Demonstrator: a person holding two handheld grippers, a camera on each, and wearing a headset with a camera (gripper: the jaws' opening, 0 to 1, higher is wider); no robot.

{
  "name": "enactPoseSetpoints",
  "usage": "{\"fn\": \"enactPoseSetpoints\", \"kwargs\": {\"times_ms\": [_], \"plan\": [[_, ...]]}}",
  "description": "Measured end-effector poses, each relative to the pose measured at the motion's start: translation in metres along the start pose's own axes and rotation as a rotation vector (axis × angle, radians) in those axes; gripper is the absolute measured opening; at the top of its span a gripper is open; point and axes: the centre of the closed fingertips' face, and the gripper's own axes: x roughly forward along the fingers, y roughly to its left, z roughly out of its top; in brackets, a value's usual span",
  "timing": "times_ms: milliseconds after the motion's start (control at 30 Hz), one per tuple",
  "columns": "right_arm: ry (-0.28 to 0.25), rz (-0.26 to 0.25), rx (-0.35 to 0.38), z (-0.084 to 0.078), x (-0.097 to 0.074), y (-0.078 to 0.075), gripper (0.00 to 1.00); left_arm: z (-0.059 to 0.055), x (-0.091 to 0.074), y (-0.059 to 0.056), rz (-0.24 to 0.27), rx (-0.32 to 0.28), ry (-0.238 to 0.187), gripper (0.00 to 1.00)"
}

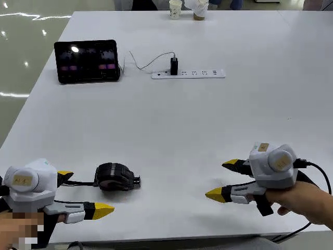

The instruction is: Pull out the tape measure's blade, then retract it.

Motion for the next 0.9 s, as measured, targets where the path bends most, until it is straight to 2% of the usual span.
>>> {"fn": "enactPoseSetpoints", "kwargs": {"times_ms": [67,267,333,433,600,667,800,900], "plan": [[0.014,-0.006,-0.003,-0.006,-0.004,-0.004,0.67,0.0,-0.002,-0.001,-0.015,-0.013,-0.006,0.98],[0.045,-0.025,-0.002,-0.024,-0.02,-0.014,0.73,-0.001,-0.005,0.001,-0.008,0.01,-0.016,0.99],[0.04,-0.032,-0.016,-0.027,-0.024,-0.017,0.78,0.0,-0.006,0.003,-0.001,0.041,-0.021,0.99],[0.05,-0.033,-0.031,-0.032,-0.03,-0.019,0.83,-0.001,-0.008,0.004,-0.001,0.04,-0.009,0.99],[0.05,-0.045,-0.041,-0.038,-0.044,-0.025,0.9,0.005,-0.014,0.01,0.008,0.044,-0.021,0.99],[0.05,-0.054,-0.039,-0.041,-0.049,-0.027,0.92,0.004,-0.015,0.011,0.009,0.037,-0.011,0.99],[0.058,-0.075,-0.058,-0.048,-0.058,-0.034,0.96,0.004,-0.016,0.014,0.02,0.067,-0.002,0.99],[0.058,-0.084,-0.074,-0.051,-0.066,-0.038,0.99,0.006,-0.017,0.015,0.016,0.066,-0.003,0.99]]}}
